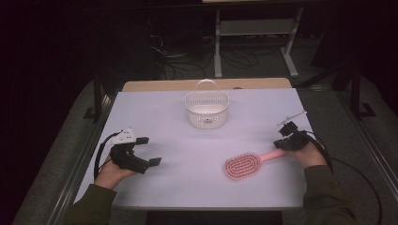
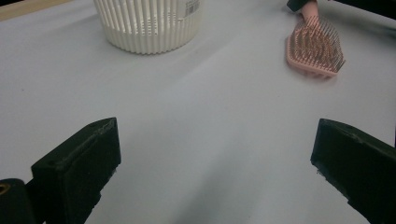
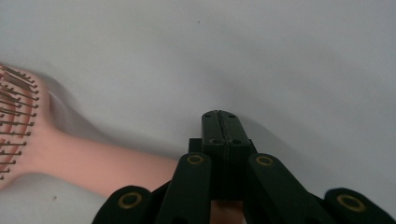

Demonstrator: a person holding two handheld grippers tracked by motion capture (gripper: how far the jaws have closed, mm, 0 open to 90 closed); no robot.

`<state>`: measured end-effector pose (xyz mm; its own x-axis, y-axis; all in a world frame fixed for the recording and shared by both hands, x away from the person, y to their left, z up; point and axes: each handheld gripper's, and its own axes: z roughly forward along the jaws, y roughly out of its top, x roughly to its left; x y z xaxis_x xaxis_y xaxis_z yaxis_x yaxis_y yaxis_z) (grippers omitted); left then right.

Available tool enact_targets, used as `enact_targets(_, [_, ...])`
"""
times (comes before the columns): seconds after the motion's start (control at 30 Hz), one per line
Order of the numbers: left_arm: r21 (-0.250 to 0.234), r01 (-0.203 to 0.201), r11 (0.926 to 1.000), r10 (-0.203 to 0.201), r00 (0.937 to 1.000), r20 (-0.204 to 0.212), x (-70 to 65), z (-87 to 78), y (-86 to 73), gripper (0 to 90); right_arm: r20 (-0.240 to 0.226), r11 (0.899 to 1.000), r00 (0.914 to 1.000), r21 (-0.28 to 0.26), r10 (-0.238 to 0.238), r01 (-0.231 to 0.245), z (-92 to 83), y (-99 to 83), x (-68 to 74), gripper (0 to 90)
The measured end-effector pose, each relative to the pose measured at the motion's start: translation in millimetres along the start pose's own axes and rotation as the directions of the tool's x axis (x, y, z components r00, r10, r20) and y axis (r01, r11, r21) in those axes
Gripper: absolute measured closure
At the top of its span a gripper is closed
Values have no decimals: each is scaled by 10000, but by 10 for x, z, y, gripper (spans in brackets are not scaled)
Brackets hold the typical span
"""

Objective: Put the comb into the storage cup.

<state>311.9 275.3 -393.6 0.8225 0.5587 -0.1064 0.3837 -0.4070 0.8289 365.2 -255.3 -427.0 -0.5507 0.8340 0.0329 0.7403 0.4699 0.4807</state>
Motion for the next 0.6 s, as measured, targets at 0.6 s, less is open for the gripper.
enact_targets(0.6, [-21,-4,10000,4,10000,3,0,-7,1,8,-267,9994,9991,98,-332,335,-78,-144,72,889])
